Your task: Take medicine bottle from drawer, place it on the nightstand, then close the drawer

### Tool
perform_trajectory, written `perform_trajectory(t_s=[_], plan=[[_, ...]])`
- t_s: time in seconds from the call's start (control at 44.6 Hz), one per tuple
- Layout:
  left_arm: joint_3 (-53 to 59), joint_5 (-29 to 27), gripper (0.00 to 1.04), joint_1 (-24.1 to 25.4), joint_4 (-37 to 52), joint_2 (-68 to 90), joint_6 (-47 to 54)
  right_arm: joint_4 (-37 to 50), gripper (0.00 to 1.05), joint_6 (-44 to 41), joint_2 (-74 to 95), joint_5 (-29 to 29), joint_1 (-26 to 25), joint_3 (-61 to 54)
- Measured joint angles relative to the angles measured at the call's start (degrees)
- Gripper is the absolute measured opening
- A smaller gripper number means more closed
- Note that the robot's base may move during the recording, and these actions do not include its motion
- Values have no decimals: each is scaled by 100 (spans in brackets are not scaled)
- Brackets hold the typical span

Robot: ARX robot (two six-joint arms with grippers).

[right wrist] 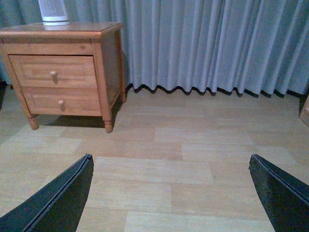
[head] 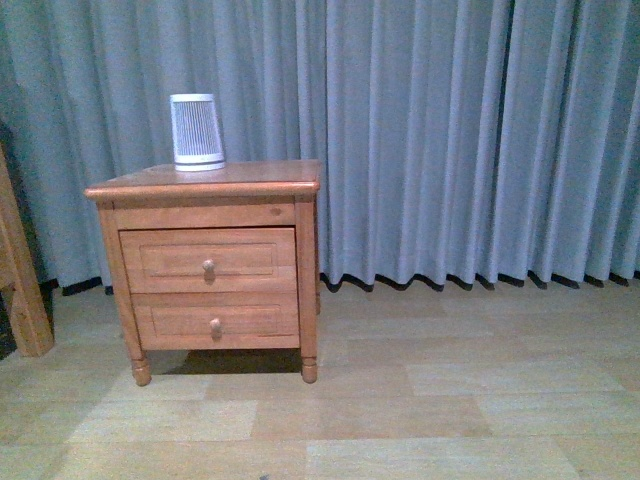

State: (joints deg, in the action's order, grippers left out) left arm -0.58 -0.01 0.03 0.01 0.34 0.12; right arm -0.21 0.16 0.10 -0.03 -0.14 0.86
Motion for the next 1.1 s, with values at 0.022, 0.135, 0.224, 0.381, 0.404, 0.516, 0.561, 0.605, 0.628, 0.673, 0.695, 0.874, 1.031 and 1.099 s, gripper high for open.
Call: perform_trajectory(t_s=[0.022,0.135,0.224,0.381,0.404,0.516,0.561,0.605,0.628,0.673,0.695,0.874,1.031,1.099], plan=[[0,-2,98,0,0,0,0,0,98,0,0,0,0,0],[-2,-2,98,0,0,0,0,0,98,-2,0,0,0,0],[0,-2,98,0,0,0,0,0,98,0,0,0,0,0],[0,-2,98,0,0,0,0,0,98,0,0,0,0,0],[0,-2,98,0,0,0,0,0,98,0,0,0,0,0],[0,-2,98,0,0,0,0,0,98,0,0,0,0,0],[0,-2,98,0,0,0,0,0,98,0,0,0,0,0],[0,-2,98,0,0,0,0,0,98,0,0,0,0,0],[0,-2,98,0,0,0,0,0,98,0,0,0,0,0],[-2,-2,98,0,0,0,0,0,98,0,0,0,0,0],[0,0,98,0,0,0,0,0,98,0,0,0,0,0],[0,-2,98,0,0,0,0,0,98,0,0,0,0,0],[0,-2,98,0,0,0,0,0,98,0,0,0,0,0],[0,-2,98,0,0,0,0,0,98,0,0,0,0,0]])
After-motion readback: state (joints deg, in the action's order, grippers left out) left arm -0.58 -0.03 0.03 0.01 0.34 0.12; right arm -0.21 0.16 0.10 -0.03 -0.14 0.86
